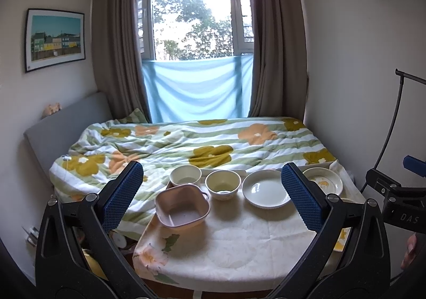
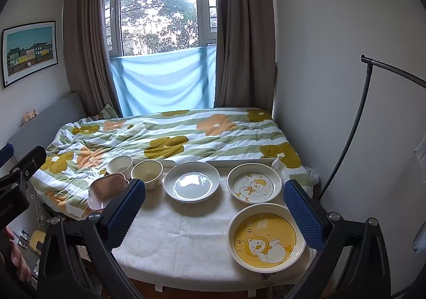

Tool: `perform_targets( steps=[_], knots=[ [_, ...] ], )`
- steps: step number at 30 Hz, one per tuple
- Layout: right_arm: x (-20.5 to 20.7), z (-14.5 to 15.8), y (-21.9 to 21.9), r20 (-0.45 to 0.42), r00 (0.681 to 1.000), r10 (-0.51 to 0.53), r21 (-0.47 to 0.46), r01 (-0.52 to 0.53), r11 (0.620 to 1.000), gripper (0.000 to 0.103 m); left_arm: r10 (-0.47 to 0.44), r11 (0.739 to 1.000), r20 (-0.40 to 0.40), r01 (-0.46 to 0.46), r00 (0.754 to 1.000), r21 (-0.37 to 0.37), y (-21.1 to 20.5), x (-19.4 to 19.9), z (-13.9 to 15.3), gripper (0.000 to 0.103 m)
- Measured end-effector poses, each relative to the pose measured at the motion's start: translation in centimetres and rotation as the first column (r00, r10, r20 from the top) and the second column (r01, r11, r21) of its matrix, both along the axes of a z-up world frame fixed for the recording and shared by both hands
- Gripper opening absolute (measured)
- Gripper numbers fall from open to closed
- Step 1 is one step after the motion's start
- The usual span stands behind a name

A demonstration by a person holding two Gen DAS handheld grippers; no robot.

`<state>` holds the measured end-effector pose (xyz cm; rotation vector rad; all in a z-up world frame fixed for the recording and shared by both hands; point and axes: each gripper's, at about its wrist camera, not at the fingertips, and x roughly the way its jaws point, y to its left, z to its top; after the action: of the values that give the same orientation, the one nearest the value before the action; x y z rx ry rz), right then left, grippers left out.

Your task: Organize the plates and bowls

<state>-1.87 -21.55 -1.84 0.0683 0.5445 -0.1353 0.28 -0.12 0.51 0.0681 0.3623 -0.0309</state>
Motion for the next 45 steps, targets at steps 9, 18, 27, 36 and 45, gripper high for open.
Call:
perform_targets(
  steps=[9,18,27,36,45],
  knots=[
    [-0.06,-0.28,0.37,-0.003,1.0,0.0,0.001,0.0,1.0,0.103,-0.002,1.0,-0.003,0.002,1.0,0.002,0.07,0.16,-0.02,0.103],
    [0.13,-0.37,0.17,-0.005,1.0,-0.001,0.001,0.001,1.0,0.103,-0.004,1.0,-0.003,0.004,1.0,0.005,0.06,0.29,-0.1,0.103],
    [0.24,-0.45,0.22,-0.008,1.0,-0.001,0.0,0.001,1.0,0.103,-0.004,1.0,-0.004,0.004,1.0,0.005,-0.01,0.37,-0.13,0.103],
    [0.28,-0.41,0.2,-0.009,1.0,-0.001,0.003,0.001,1.0,0.103,-0.006,1.0,-0.008,0.006,1.0,0.007,0.06,0.9,-0.26,0.103],
    [0.62,-0.89,0.48,-0.013,1.0,0.003,0.007,-0.003,1.0,0.103,-0.006,1.0,-0.008,0.006,1.0,0.006,0.11,0.99,-0.36,0.103]
  ],
)
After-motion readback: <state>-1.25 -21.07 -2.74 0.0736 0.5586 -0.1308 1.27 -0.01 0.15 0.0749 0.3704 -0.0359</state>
